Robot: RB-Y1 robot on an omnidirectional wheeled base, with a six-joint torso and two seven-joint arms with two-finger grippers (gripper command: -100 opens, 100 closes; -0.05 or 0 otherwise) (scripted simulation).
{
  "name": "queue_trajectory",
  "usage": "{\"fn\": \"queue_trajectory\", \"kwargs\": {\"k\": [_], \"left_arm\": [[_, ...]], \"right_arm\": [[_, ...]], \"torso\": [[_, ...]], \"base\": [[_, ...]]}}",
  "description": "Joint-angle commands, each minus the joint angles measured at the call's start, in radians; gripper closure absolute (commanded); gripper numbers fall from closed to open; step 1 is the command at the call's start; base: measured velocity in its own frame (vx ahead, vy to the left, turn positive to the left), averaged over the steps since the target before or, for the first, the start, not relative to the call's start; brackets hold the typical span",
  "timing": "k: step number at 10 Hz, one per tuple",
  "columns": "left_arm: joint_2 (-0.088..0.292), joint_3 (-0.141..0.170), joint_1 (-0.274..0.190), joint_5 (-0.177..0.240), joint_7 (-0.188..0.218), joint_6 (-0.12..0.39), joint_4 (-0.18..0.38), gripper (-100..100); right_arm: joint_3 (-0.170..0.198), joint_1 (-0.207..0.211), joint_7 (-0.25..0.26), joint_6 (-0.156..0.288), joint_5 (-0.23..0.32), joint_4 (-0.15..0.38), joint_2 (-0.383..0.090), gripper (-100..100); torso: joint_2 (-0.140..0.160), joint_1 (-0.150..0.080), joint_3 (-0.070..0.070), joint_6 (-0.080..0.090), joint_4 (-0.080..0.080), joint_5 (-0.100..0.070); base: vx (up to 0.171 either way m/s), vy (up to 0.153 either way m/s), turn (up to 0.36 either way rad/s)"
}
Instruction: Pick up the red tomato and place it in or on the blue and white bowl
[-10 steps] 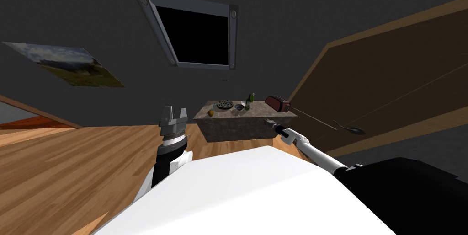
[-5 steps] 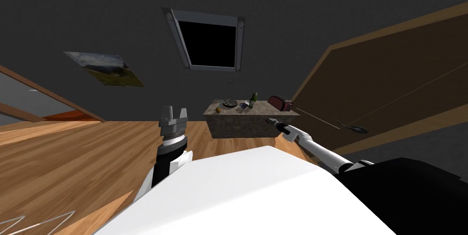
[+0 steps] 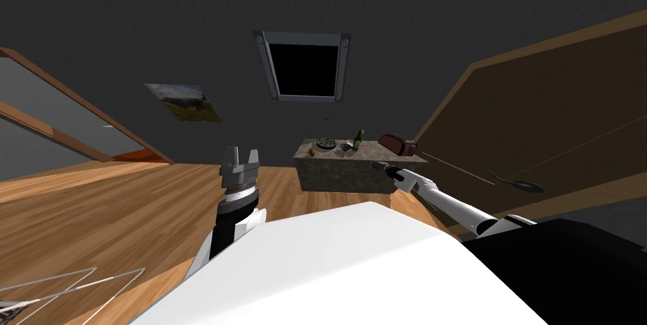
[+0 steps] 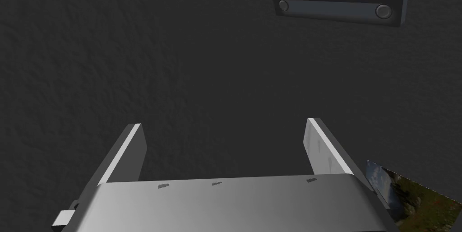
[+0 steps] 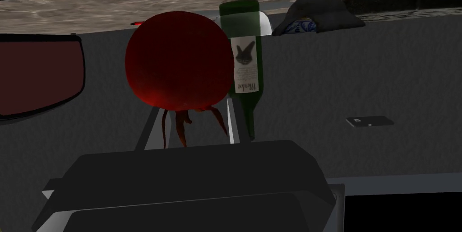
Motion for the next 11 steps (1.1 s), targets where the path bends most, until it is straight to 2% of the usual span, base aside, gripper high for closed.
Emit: {"fn": "queue_trajectory", "kwargs": {"k": [1, 3, 6, 11], "left_arm": [[0.0, 0.0, 0.0, 0.0, 0.0, 0.0, 0.0, 0], [0.0, 0.0, 0.0, 0.0, 0.0, 0.0, 0.0, 0], [0.0, 0.0, 0.0, 0.0, 0.0, 0.0, 0.0, 0], [0.0, 0.0, 0.0, 0.0, 0.0, 0.0, 0.0, 0]], "right_arm": [[0.009, -0.001, -0.007, 0.035, -0.031, -0.003, -0.036, 100], [0.017, -0.002, 0.001, 0.067, -0.068, 0.006, -0.071, 100], [0.028, -0.002, 0.029, 0.111, -0.126, 0.025, -0.124, 100], [0.045, 0.001, 0.095, 0.178, -0.22, 0.06, -0.208, 100]], "torso": [[0.0, 0.0, 0.0, 0.0, 0.0, 0.0], [-0.003, -0.006, -0.002, 0.0, 0.0, 0.0], [-0.009, -0.003, -0.006, -0.001, -0.002, 0.0], [-0.012, -0.005, -0.008, -0.001, -0.003, 0.001]], "base": [[0.1, 0.178, 0.092], [0.147, 0.143, 0.091], [0.185, 0.182, 0.09], [0.231, 0.133, 0.088]]}}
